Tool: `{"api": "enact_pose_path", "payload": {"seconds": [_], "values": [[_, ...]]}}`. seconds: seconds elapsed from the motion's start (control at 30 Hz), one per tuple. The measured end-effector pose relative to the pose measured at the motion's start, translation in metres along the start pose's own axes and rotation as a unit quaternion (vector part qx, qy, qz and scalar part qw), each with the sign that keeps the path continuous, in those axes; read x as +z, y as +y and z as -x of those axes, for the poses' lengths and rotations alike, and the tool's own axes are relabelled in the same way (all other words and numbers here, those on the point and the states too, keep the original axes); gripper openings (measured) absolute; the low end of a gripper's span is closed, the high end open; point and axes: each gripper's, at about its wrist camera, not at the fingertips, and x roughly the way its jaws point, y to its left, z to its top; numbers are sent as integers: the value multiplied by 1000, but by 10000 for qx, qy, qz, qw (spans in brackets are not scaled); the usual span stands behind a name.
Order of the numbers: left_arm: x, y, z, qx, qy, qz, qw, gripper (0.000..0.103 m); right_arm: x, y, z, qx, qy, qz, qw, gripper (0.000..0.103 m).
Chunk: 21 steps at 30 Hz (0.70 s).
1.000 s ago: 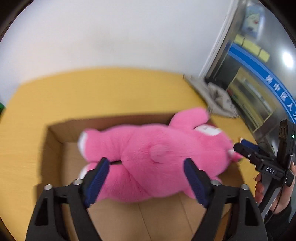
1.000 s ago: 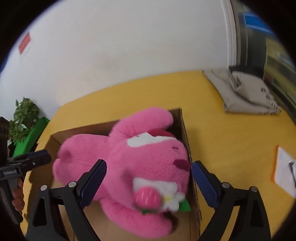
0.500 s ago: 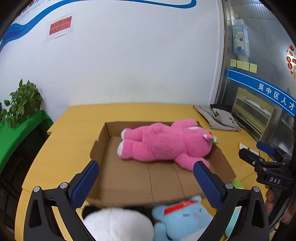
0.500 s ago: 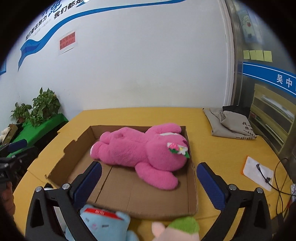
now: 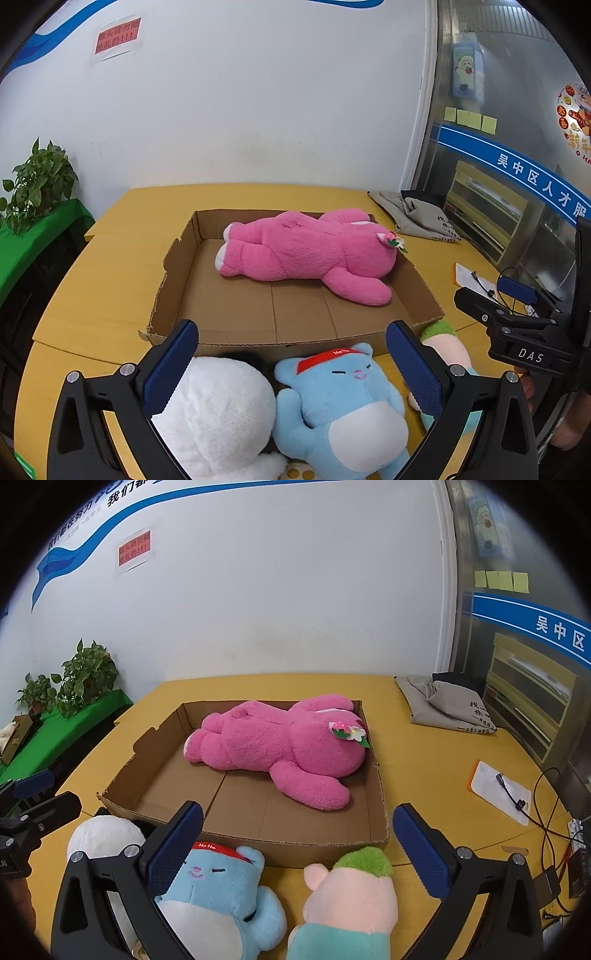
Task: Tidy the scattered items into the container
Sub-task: 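Move both grippers back toward the white panda plush beside the box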
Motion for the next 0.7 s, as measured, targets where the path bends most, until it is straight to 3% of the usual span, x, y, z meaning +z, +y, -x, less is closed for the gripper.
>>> {"api": "enact_pose_path", "payload": {"seconds": [0.7], "values": [[-11,4,-13,-47,196,46,9998,103,-8,7,-7,-25,134,1,9999,103]]}}
